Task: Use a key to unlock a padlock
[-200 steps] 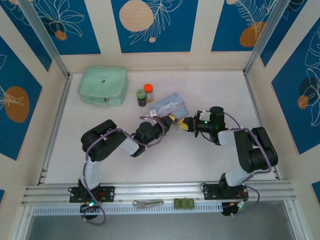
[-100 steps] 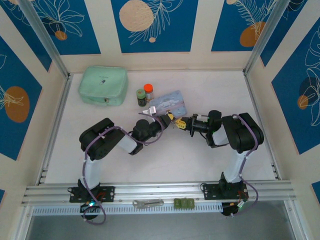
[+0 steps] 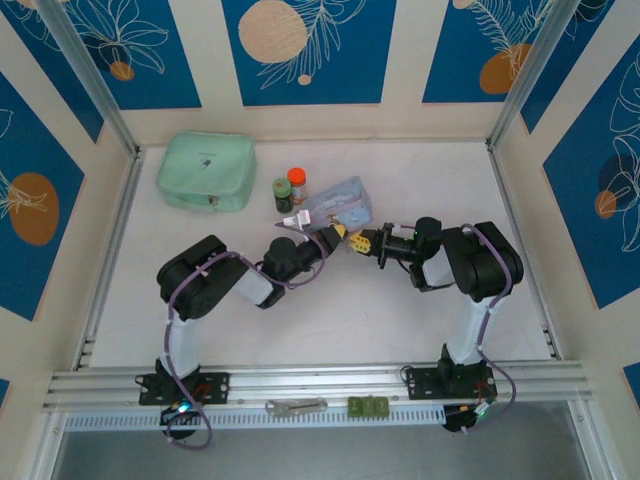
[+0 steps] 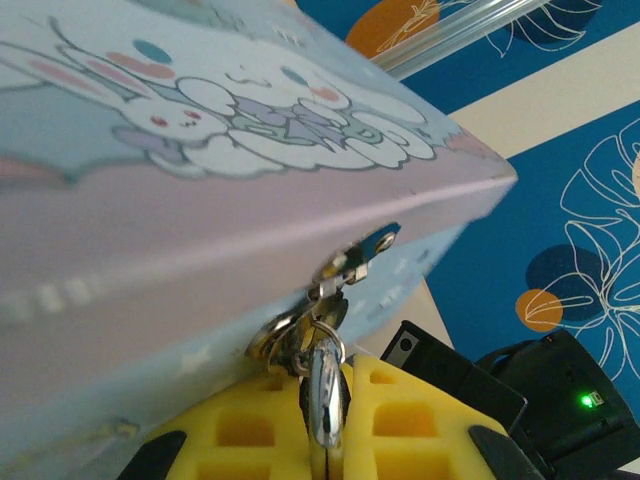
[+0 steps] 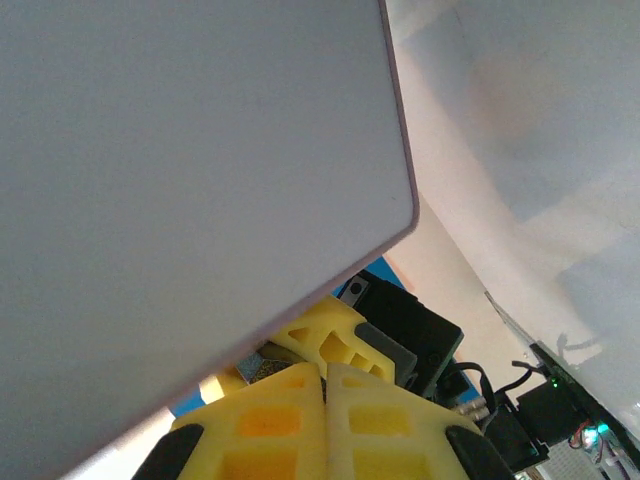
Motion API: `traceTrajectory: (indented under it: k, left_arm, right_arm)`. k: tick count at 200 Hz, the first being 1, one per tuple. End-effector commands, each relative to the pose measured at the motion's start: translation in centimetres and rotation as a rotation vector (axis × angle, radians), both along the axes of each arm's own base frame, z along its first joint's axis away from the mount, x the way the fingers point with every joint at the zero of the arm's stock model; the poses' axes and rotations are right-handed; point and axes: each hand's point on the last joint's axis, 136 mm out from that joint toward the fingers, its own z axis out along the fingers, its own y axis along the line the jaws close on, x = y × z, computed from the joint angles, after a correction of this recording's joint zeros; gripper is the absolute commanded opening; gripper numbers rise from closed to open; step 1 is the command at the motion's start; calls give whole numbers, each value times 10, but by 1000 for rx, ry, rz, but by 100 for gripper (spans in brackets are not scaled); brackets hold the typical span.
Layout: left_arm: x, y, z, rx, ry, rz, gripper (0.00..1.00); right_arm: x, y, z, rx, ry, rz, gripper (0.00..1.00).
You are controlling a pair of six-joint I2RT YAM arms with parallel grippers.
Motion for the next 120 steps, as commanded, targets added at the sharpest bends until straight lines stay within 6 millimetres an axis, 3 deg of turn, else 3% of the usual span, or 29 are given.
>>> traceTrajectory:
  k: [1, 35, 75, 120]
  left_arm:
    - [-81, -47, 22, -43, -50, -373, 0]
    - [-70, -41, 10, -41, -3, -304, 0]
    - [-61, -34, -16, -10, 57, -233, 0]
    - [-50, -26, -36, 53, 91, -160, 0]
  right_arm:
    - [44, -16, 34, 145, 141, -208, 9]
    - [23, -19, 8, 88, 170, -211, 15]
    - [5, -20, -8, 30, 153, -186, 29]
    - [-20, -31, -27, -92, 162, -181, 36]
